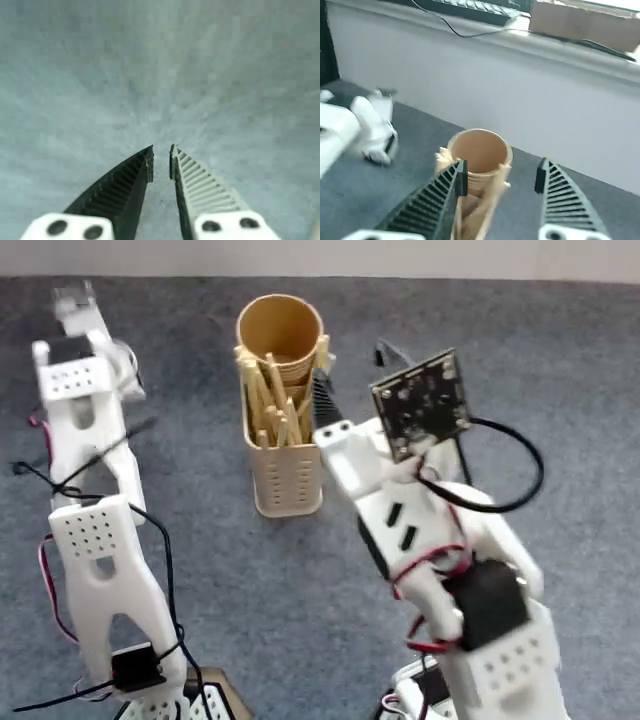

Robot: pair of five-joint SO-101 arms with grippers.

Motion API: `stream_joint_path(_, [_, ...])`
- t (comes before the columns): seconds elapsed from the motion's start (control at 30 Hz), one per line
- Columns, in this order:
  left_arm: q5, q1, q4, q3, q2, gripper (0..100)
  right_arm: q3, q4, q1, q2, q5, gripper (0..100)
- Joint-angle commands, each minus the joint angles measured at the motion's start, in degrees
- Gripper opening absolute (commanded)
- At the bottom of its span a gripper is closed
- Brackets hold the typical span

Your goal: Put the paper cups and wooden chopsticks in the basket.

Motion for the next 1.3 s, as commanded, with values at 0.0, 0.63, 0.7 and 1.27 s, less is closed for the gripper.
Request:
stream_joint_path(0.0, [-6.7,-0.6,12.8,-27.7,-7.9,10,-8.3,14.1,4.4,-0.7,0.8,16.3])
stream_joint_path(0.63, [-23.3,6.4,-1.6,85.1,-99.3,5,42.2,23.4,16.0,-34.2,9.2,0.5])
stream_joint_path(0.7, [-26.5,6.4,-6.9,98.2,-104.0,5,51.2,21.4,16.8,-39.7,9.5,0.5])
stream_joint_path(1.27, [-26.7,6.6,-45.0,162.4,-144.5,5,83.1,15.3,33.0,-53.6,9.7,0.9])
